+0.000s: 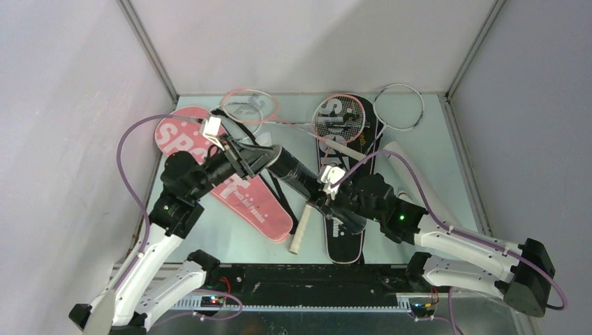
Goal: Pack up the badminton gear
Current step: Close the lid on the shuttle tube.
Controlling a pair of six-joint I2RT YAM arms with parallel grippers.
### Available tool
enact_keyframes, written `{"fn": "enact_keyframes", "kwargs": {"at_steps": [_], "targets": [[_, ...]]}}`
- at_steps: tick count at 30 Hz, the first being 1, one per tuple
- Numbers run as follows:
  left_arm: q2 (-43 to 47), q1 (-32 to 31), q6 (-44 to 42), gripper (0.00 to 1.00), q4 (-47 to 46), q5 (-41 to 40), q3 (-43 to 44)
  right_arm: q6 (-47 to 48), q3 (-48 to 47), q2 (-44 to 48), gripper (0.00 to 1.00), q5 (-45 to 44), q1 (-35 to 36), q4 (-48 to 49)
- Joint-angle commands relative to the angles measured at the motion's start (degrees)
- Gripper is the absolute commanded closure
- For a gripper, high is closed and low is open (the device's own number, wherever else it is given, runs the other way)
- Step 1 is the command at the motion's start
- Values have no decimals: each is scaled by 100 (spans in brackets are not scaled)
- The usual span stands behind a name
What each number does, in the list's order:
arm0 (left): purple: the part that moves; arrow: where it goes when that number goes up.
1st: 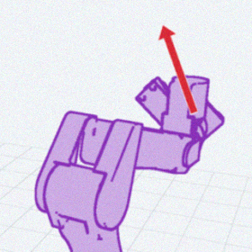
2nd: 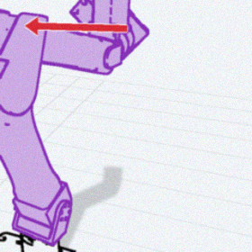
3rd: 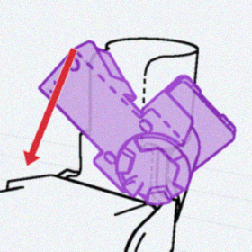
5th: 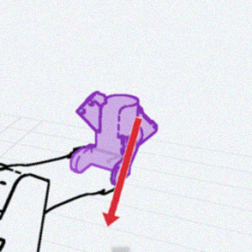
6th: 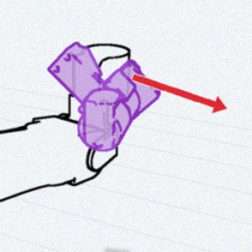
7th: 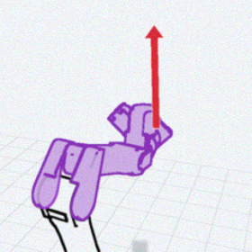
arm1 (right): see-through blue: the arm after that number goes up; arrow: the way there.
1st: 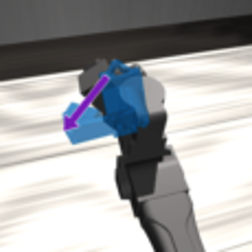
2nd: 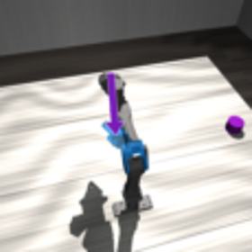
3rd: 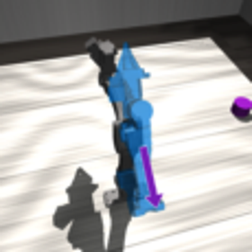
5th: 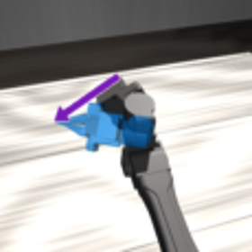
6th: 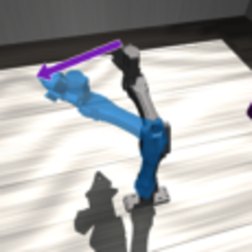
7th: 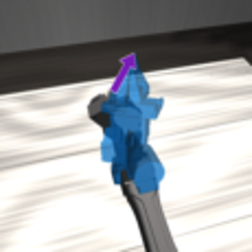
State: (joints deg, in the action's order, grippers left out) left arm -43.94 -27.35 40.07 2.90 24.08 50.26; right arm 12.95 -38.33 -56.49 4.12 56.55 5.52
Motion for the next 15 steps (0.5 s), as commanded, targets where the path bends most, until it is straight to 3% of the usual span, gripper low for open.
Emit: {"fn": "enact_keyframes", "kwargs": {"at_steps": [1, 6, 15], "targets": [[-34, -226, 4, 62, 31, 195, -367, -377, -592, 58, 71, 412, -4, 1775], [6, -397, -449, 62, 14, 46, -505, -482, -588, 107, 71, 603, -47, 1828], [125, -729, -304, 62, -872, -302, -1039, -1035, -592, 50, 71, 768, -160, 2234]]}}
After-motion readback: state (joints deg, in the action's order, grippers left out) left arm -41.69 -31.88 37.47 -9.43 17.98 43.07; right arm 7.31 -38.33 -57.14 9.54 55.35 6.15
